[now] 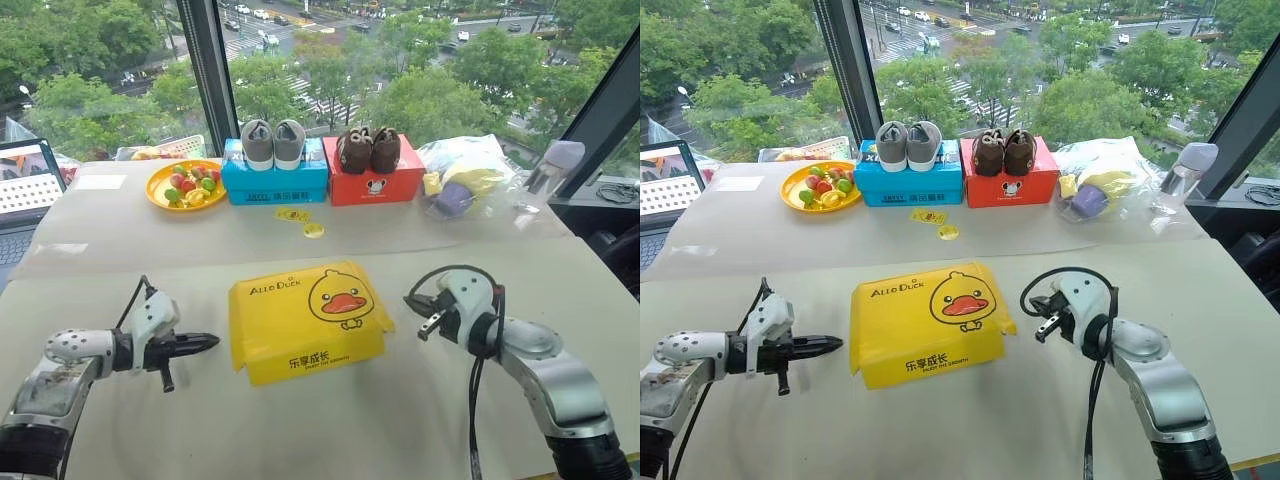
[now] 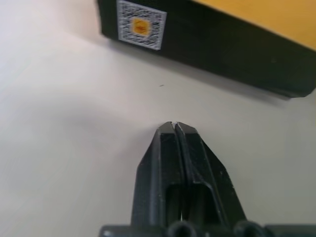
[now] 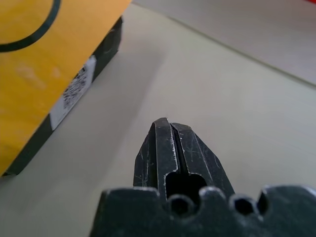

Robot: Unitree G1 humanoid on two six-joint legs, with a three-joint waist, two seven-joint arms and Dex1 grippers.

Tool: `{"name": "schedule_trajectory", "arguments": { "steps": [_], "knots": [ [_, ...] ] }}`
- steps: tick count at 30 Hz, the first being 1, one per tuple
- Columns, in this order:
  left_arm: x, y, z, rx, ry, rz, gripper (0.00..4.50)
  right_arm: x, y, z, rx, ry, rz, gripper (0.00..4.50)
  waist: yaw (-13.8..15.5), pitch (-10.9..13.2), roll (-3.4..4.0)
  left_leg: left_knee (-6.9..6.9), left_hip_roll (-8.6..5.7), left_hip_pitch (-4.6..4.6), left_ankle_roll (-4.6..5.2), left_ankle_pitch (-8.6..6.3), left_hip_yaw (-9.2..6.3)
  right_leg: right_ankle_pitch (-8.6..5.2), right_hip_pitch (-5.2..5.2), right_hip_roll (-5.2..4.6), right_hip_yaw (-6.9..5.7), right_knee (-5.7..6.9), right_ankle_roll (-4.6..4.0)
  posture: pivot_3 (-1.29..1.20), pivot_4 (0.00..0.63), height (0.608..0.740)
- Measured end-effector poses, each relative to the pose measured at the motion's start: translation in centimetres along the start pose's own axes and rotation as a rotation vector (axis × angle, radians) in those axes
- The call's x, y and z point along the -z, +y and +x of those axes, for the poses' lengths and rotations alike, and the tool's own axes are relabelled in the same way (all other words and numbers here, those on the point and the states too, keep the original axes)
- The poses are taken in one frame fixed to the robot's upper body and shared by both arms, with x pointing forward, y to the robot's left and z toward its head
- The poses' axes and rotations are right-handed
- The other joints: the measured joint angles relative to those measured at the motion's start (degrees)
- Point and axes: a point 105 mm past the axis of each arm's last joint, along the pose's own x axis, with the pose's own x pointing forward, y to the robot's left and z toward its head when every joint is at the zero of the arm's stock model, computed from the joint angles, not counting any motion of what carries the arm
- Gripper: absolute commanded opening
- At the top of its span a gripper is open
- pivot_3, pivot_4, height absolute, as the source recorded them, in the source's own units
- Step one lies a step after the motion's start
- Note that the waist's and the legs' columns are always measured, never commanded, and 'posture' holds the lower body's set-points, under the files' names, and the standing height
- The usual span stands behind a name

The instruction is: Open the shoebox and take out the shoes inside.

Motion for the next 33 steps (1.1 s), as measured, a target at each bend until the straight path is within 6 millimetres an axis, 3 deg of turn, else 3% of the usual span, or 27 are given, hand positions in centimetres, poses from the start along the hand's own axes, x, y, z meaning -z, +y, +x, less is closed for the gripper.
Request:
{"name": "schedule_trajectory", "arguments": {
  "steps": [9,23,29,33],
  "knots": [
    [-1.7,-1.9,2.5,0.116,-0.02,0.064,0.04,-1.2,4.9,1.8,-0.19,-0.012,-0.082,0.0,0.0,0.0,0.0,0.27,0.02,-0.07,0.01,-0.01,-0.05,-0.01,0.0,0.05,-0.01,0.13,0.02,0.0,0.15,0.731],
    [-2.4,1.0,2.9,0.078,0.023,0.15,0.04,-2.5,6.7,1.1,-0.24,-0.002,-0.129,0.0,0.1,0.0,-0.01,0.53,0.01,-0.07,0.03,-0.01,-0.05,-0.05,0.0,0.03,0.0,0.43,0.07,0.0,0.15,0.731],
    [-1.9,0.6,2.8,0.099,0.036,0.151,0.04,-2.5,6.6,1.1,-0.237,0.002,-0.125,0.0,-0.1,0.0,-0.01,0.53,0.01,-0.07,0.03,-0.02,-0.04,-0.05,-0.01,0.02,0.01,0.43,0.08,0.0,0.15,0.731],
    [-1.0,-0.5,2.0,0.134,0.03,0.116,0.04,-2.7,5.2,0.1,-0.218,0.009,-0.131,0.0,-0.1,0.0,-0.02,0.53,0.0,-0.11,0.07,-0.05,-0.04,-0.05,-0.03,-0.01,0.01,0.4,0.07,0.0,0.15,0.731]
  ]
}}
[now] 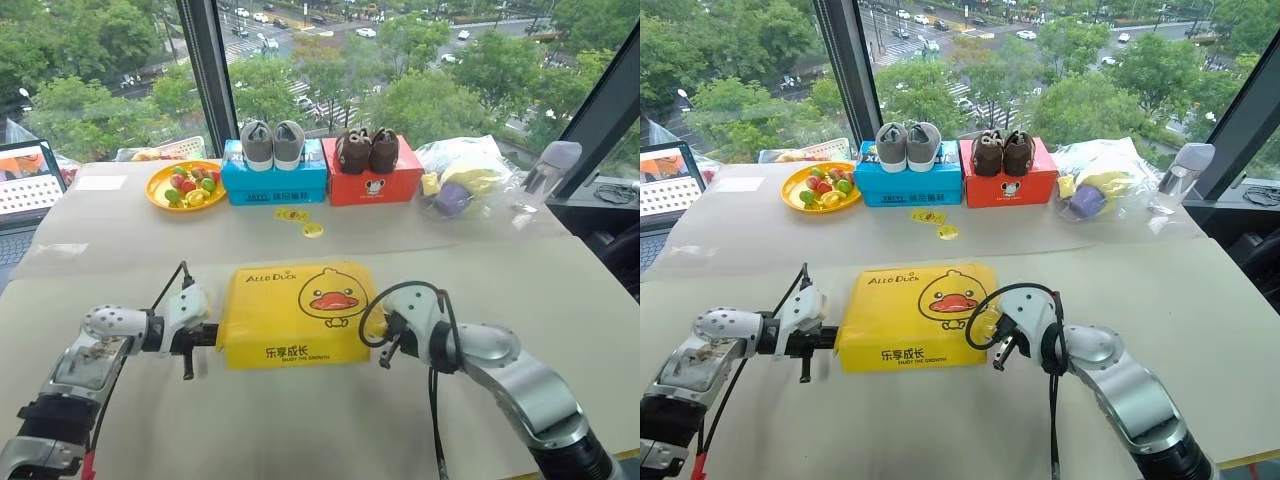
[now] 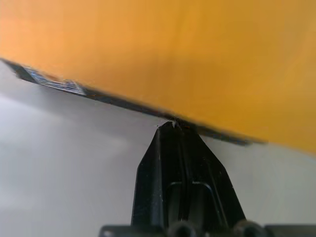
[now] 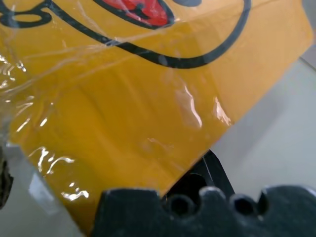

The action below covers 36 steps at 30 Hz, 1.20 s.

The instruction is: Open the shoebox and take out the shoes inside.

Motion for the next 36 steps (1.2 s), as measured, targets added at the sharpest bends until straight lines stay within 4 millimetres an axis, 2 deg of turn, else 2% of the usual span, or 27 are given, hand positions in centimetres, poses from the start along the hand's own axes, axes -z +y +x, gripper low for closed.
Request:
{"name": "schedule_trajectory", "arguments": {
  "steps": [2,5,8,11,14,17,20,23,27,32,36],
  "knots": [
    [0.4,0.2,-0.9,-0.016,0.03,0.01,0.04,-0.3,-0.6,-1.2,0.008,-0.006,-0.007,0.0,0.1,0.0,0.0,-0.01,0.01,0.01,0.0,0.0,-0.01,-0.02,0.0,0.01,-0.01,-0.02,0.02,0.0,0.15,0.731],
    [1.3,1.5,-3.0,-0.107,0.062,-0.036,0.04,-0.2,-1.8,-3.5,0.028,0.008,0.0,0.0,0.3,0.0,0.0,-0.01,0.04,0.04,-0.01,0.0,-0.02,-0.07,0.01,0.01,-0.03,-0.01,0.0,0.0,0.15,0.731],
    [1.7,2.3,-4.1,-0.173,0.052,-0.121,0.04,-0.1,-2.4,-4.5,0.043,0.011,0.007,0.0,0.3,0.0,-0.01,0.01,0.05,0.06,-0.02,0.01,-0.02,-0.08,0.02,0.01,-0.04,0.02,-0.03,0.0,0.15,0.731],
    [1.3,2.6,-4.9,-0.184,0.043,-0.157,0.04,-0.3,-2.3,-4.7,0.029,0.005,0.012,0.0,0.3,0.0,-0.05,0.02,0.07,0.06,-0.03,0.01,-0.02,-0.09,0.01,0.02,-0.04,0.03,-0.03,0.0,0.15,0.731],
    [-0.6,1.7,-6.1,-0.117,0.027,-0.139,0.04,-0.2,-2.1,-5.0,-0.004,0.029,-0.003,0.0,0.3,0.1,-0.06,-0.01,0.06,-0.03,-0.03,0.0,-0.01,-0.09,-0.06,-0.01,-0.03,-0.01,-0.02,0.0,0.15,0.731],
    [-1.7,-0.3,-8.4,-0.006,0.083,-0.139,0.04,-1.3,0.7,-5.4,-0.169,0.019,-0.018,0.0,-0.1,0.1,-0.06,-0.08,0.11,-0.05,-0.12,-0.12,0.02,-0.14,-0.17,0.03,-0.04,0.01,-0.01,0.0,0.15,0.731],
    [-2.0,-2.6,-11.3,0.082,0.153,-0.152,0.04,-2.3,5.4,-6.6,-0.433,0.02,-0.039,0.0,-0.2,0.1,-0.03,-0.12,0.16,0.04,-0.2,-0.26,-0.01,-0.34,-0.17,0.03,-0.1,0.12,-0.22,0.0,0.15,0.731],
    [-2.3,-4.2,-12.1,0.145,0.171,-0.119,0.04,-2.0,8.1,-7.4,-0.599,0.058,-0.057,0.0,0.0,0.1,0.0,-0.09,0.13,0.16,-0.18,-0.38,-0.01,-0.82,-0.11,-0.07,-0.09,0.25,-0.35,0.0,0.15,0.731],
    [-4.2,-5.0,-12.1,0.186,0.091,-0.063,0.04,-1.3,9.5,-5.8,-0.653,0.07,-0.087,0.0,0.6,0.2,-0.09,0.07,0.14,0.19,-0.21,-0.37,-0.01,-0.85,-0.07,-0.07,-0.12,0.35,-0.39,0.0,0.15,0.731],
    [-6.2,-5.1,-10.9,0.147,-0.054,0.101,0.04,0.5,7.8,-3.1,-0.555,0.116,-0.052,0.0,0.6,0.3,-0.07,0.17,0.1,0.2,-0.22,-0.37,0.06,-0.84,-0.02,-0.05,-0.08,0.46,-0.39,0.0,0.15,0.731],
    [-4.9,-5.9,-9.2,0.079,-0.168,0.142,0.04,0.7,6.8,-1.0,-0.454,0.089,0.003,0.0,0.1,0.2,-0.14,0.06,0.13,0.19,-0.28,-0.4,0.14,-0.66,-0.08,0.1,0.0,0.46,-0.49,0.0,0.15,0.731]
  ]
}}
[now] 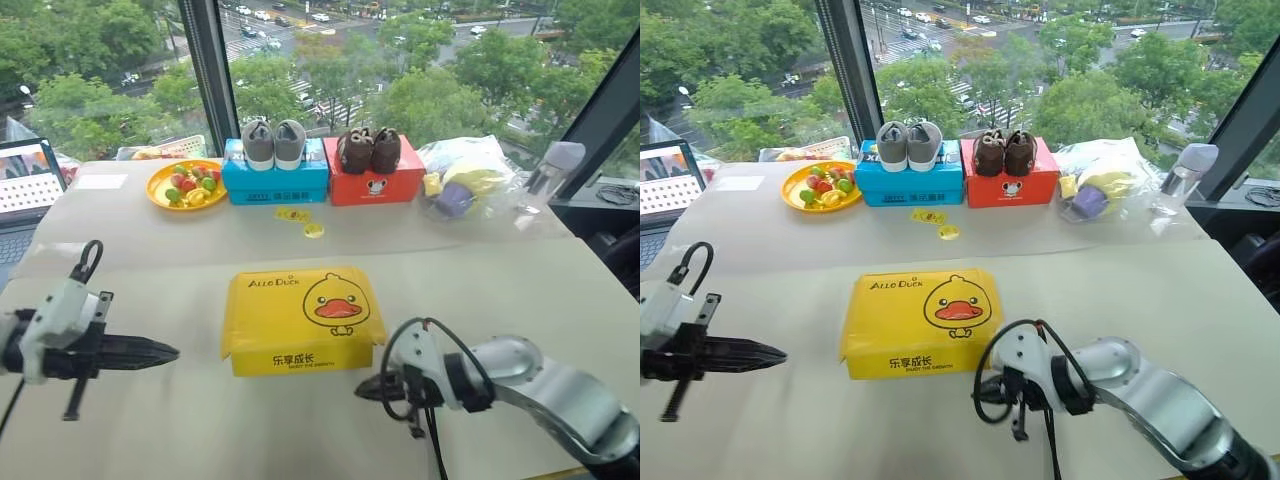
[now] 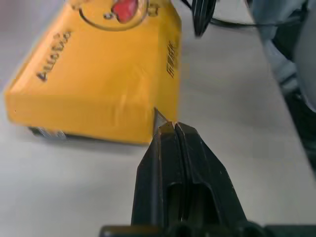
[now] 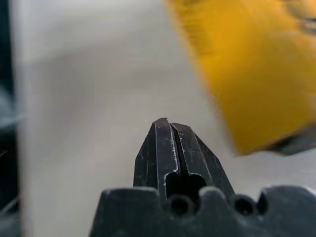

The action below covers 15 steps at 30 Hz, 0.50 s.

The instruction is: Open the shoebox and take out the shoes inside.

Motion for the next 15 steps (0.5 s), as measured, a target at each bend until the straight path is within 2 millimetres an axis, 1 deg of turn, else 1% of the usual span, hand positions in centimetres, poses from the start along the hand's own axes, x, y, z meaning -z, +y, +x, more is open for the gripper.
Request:
{"name": "schedule_trajectory", "arguments": {
  "steps": [2,3,5,6,8,11,14,15],
  "knots": [
    [0.7,-0.7,0.3,0.001,-0.01,-0.02,0.04,-0.1,-0.3,0.3,0.028,-0.011,0.014,0.0,0.1,0.0,-0.04,0.0,-0.01,0.0,-0.01,0.0,-0.05,0.15,0.0,0.0,-0.07,-0.01,-0.06,0.0,0.15,0.731],
    [0.8,-0.7,0.4,-0.001,-0.013,-0.02,0.04,-0.3,-0.3,0.6,0.037,-0.026,0.024,0.0,0.2,0.0,-0.05,0.01,0.0,0.0,-0.01,-0.01,-0.05,0.1,0.01,-0.01,-0.09,-0.01,-0.12,0.0,0.15,0.731],
    [0.5,-0.5,0.4,-0.007,-0.017,-0.008,0.04,-0.5,-0.4,0.8,0.044,-0.038,0.038,0.0,0.6,0.0,-0.04,0.03,-0.04,0.0,0.03,-0.03,-0.09,-0.07,0.04,-0.08,-0.1,-0.02,-0.25,0.0,0.15,0.731],
    [0.4,-0.4,0.5,-0.011,-0.022,0.003,0.04,-0.5,-0.4,0.8,0.047,-0.037,0.041,0.0,0.7,0.0,-0.02,0.08,-0.05,0.0,0.05,-0.04,-0.1,-0.26,0.06,-0.1,-0.1,-0.02,0.04,0.0,0.15,0.731],
    [0.0,0.1,0.7,-0.014,-0.035,0.023,0.04,0.0,-0.2,0.9,0.047,-0.022,0.064,0.0,0.8,0.0,-0.04,0.19,-0.05,0.02,0.09,-0.06,-0.12,-0.27,0.14,-0.1,-0.09,-0.02,0.08,0.0,0.15,0.731],
    [-0.2,0.7,1.1,-0.011,-0.047,0.033,0.04,1.3,0.9,1.3,0.0,0.005,0.136,0.0,0.5,0.0,-0.05,0.24,-0.03,0.03,0.1,-0.07,-0.12,-0.25,0.15,-0.1,-0.07,0.01,0.1,0.0,0.15,0.731],
    [-0.1,1.2,1.3,-0.003,-0.048,0.036,0.04,1.7,2.0,1.7,-0.051,-0.008,0.205,0.0,0.4,0.0,-0.07,0.21,0.0,0.04,0.1,-0.06,-0.14,-0.24,0.14,-0.04,-0.08,0.03,0.1,0.0,0.15,0.731],
    [-0.1,1.3,1.4,0.001,-0.047,0.034,0.04,1.7,1.9,1.9,-0.044,-0.016,0.217,0.0,0.3,0.0,-0.07,0.21,0.01,0.05,0.09,-0.06,-0.14,-0.24,0.13,-0.03,-0.07,0.06,0.1,0.0,0.15,0.731]
  ]
}}
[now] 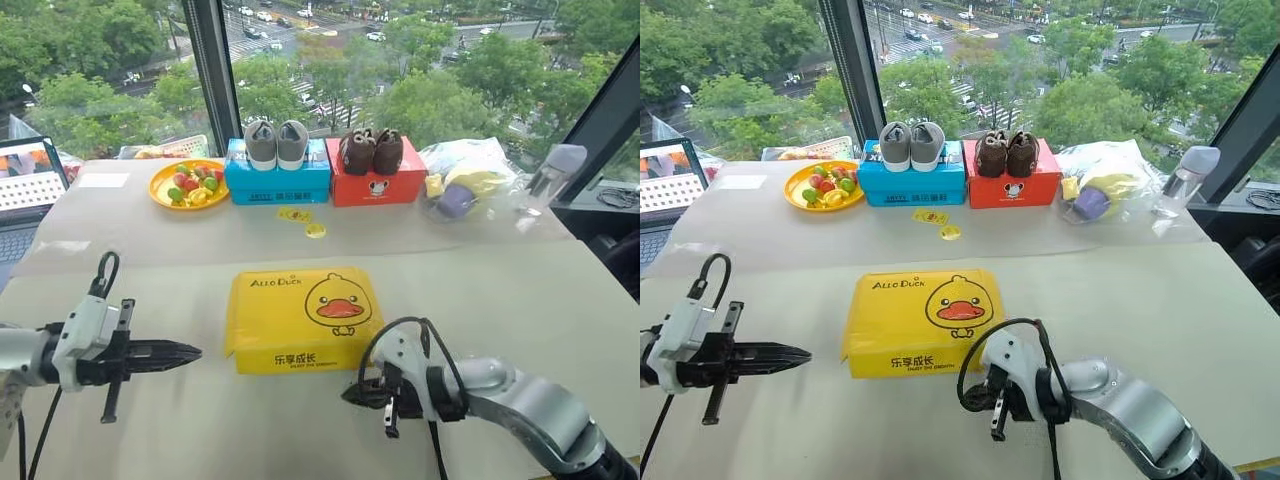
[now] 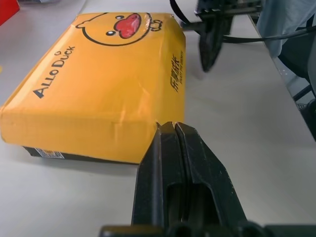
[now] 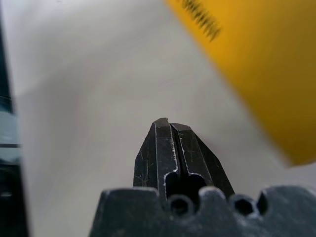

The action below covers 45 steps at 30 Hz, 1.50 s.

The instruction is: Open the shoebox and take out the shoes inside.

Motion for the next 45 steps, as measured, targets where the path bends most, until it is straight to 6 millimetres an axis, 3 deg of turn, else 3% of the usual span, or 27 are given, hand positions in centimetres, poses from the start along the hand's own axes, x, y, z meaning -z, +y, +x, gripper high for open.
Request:
{"name": "schedule_trajectory", "arguments": {
  "steps": [7,12,15,19,27,31,35,37,38,41,43,45],
  "knots": [
    [-0.3,0.6,0.7,0.022,-0.007,0.015,0.04,-1.1,-3.6,2.3,0.247,-0.158,0.142,0.0,-0.2,0.0,-0.05,0.02,0.02,0.04,-0.1,0.07,0.0,0.05,0.02,0.04,0.04,0.07,-0.05,0.0,0.15,0.731],
    [-0.1,0.9,0.9,0.03,-0.016,0.0,0.04,-1.0,-5.3,1.3,0.383,-0.4,0.368,0.0,0.2,0.0,-0.02,0.04,0.0,0.03,-0.09,0.09,-0.01,0.06,0.03,0.01,0.08,0.09,-0.02,0.0,0.15,0.731],
    [-0.2,1.0,1.0,0.039,-0.019,0.002,0.04,-0.9,-3.6,0.5,0.307,-0.492,0.442,0.0,0.2,0.0,-0.03,0.01,0.0,0.0,-0.01,0.03,-0.02,0.09,0.04,0.01,0.07,0.02,0.04,0.0,0.15,0.731],
    [-0.4,1.4,1.2,0.048,-0.021,0.014,0.04,-2.6,-1.7,0.1,0.182,-0.58,0.431,0.0,-0.5,0.0,-0.02,-0.04,0.0,0.02,-0.01,0.02,0.01,0.16,0.02,0.03,0.08,0.0,0.19,0.0,0.15,0.731],
    [-0.1,1.6,1.2,0.039,-0.012,0.004,0.04,-5.3,-4.4,-0.4,0.231,-0.586,0.337,0.0,-0.9,0.0,-0.02,-0.04,0.01,0.05,-0.07,0.06,0.0,0.06,0.0,0.07,0.11,0.06,-0.02,0.0,0.15,0.731],
    [-0.1,1.5,1.2,0.034,-0.011,0.002,0.04,-5.5,-5.4,-1.2,0.267,-0.576,0.312,0.0,-0.8,0.0,-0.03,-0.13,-0.03,0.03,-0.04,0.05,0.0,0.2,0.0,0.03,0.11,0.02,0.14,0.0,0.15,0.731],
    [0.0,1.5,1.3,0.03,-0.01,-0.003,0.04,-3.5,-4.1,-1.9,0.19,-0.471,0.275,0.0,-0.5,0.0,-0.02,-0.21,-0.11,-0.01,0.07,-0.03,-0.01,0.29,0.0,-0.03,0.1,-0.07,0.03,0.0,0.15,0.731],
    [-0.1,1.5,1.2,0.03,-0.007,-0.002,0.04,-1.2,-1.1,-2.4,0.032,-0.338,0.237,0.0,-0.2,0.0,0.01,-0.23,-0.16,0.01,0.19,-0.13,-0.01,0.23,0.02,-0.07,0.11,-0.09,0.14,0.0,0.15,0.731],
    [-0.1,1.5,1.2,0.028,-0.007,-0.004,0.04,-0.5,-0.1,-2.3,-0.026,-0.306,0.24,0.0,-0.2,0.0,-0.04,-0.22,-0.14,0.01,0.18,-0.16,-0.01,0.22,0.03,-0.05,0.1,-0.1,0.15,0.0,0.15,0.731],
    [-0.3,1.5,1.2,0.031,-0.007,-0.005,0.04,0.3,-1.0,0.2,0.002,-0.249,0.218,0.0,-1.2,-0.1,-0.19,-0.12,-0.07,0.03,0.16,-0.15,0.07,0.01,0.01,0.0,0.13,-0.07,0.32,0.0,0.15,0.731],
    [-0.3,1.5,1.2,0.032,-0.003,-0.003,0.04,-0.1,-2.5,1.6,0.087,-0.259,0.196,0.0,-1.4,-0.1,-0.21,-0.1,-0.05,0.13,0.03,-0.07,0.09,-0.03,0.05,0.03,0.19,0.02,0.16,0.0,0.15,0.731],
    [-0.4,1.5,1.2,0.033,-0.002,-0.005,0.04,-1.5,-5.2,2.9,0.245,-0.327,0.202,0.0,-1.4,-0.1,-0.29,-0.01,0.04,0.11,-0.12,0.07,0.07,0.08,0.06,0.11,0.19,0.02,0.02,0.0,0.15,0.731]
  ]
}}
